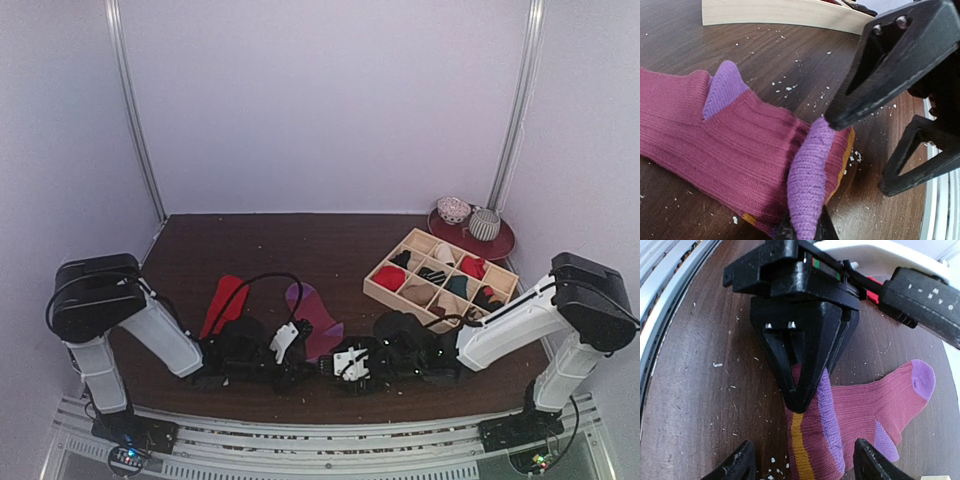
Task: Roll the socks
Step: Roll a pair of socks at the center of the board.
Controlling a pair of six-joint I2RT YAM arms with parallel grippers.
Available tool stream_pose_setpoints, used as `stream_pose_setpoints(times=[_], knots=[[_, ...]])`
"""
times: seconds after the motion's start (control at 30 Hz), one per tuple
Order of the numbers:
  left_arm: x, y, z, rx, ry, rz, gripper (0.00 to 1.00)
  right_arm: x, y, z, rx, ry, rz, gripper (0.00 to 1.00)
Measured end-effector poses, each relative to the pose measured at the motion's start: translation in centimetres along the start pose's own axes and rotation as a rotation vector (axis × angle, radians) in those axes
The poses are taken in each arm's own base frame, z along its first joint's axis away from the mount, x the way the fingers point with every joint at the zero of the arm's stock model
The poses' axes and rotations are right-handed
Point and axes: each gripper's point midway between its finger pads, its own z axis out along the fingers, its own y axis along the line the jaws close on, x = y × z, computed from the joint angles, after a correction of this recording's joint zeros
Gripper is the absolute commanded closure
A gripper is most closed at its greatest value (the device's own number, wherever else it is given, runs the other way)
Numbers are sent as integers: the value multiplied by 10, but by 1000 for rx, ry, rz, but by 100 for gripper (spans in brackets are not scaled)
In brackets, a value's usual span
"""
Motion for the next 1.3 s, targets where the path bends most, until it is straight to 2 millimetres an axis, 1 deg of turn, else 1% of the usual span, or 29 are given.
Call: stream_pose_setpoints(times=[0.07, 0.2, 0.33, 0.5, 0.6, 0.7, 0.73, 0.77, 0.8, 0.87, 0.9, 0.97, 1.0, 1.07, 1.1, 1.17, 1.23, 1.3], knots=[[0, 0, 0, 3, -1, 0, 100, 4, 0, 4, 0, 20, -11, 41], [0, -1, 1, 12, -3, 0, 100, 12, 3, 10, -10, 55, -19, 46], [1, -1, 2, 19, -2, 0, 100, 21, 6, 14, -14, 80, -10, 58], [1, -2, 2, 25, -6, 2, 100, 23, -2, 20, 18, 116, 23, 68], [2, -2, 1, 27, -4, 3, 100, 26, -8, 26, 39, 137, 56, 77], [1, -2, 1, 30, -4, 12, 100, 28, -12, 29, 47, 151, 93, 84], [1, -2, 1, 31, -5, 17, 93, 28, -13, 30, 45, 153, 111, 86], [0, -2, 0, 31, -6, 22, 82, 27, -14, 31, 40, 154, 126, 87], [1, -2, -1, 27, -2, 27, 76, 27, -15, 32, 31, 156, 148, 87], [4, 0, -7, 12, 6, 41, 68, 23, -16, 34, -2, 153, 199, 87], [6, 1, -11, -1, 12, 50, 61, 21, -18, 36, -22, 151, 231, 87], [8, 6, -28, -52, 8, 66, 56, 17, -15, 37, -75, 145, 288, 87], [9, 8, -31, -63, 12, 70, 53, 15, -13, 37, -102, 146, 325, 87], [16, 15, -48, -139, 22, 110, 48, 12, -9, 37, -156, 152, 396, 87], [16, 18, -58, -181, 11, 142, 47, 10, -7, 38, -187, 156, 432, 87], [8, 20, -76, -238, -39, 207, 45, 9, -6, 39, -229, 166, 498, 87], [-8, 16, -91, -271, -120, 285, 43, 8, -4, 41, -274, 173, 561, 87], [-23, 13, -100, -290, -187, 351, 39, 7, 0, 41, -320, 180, 622, 87]])
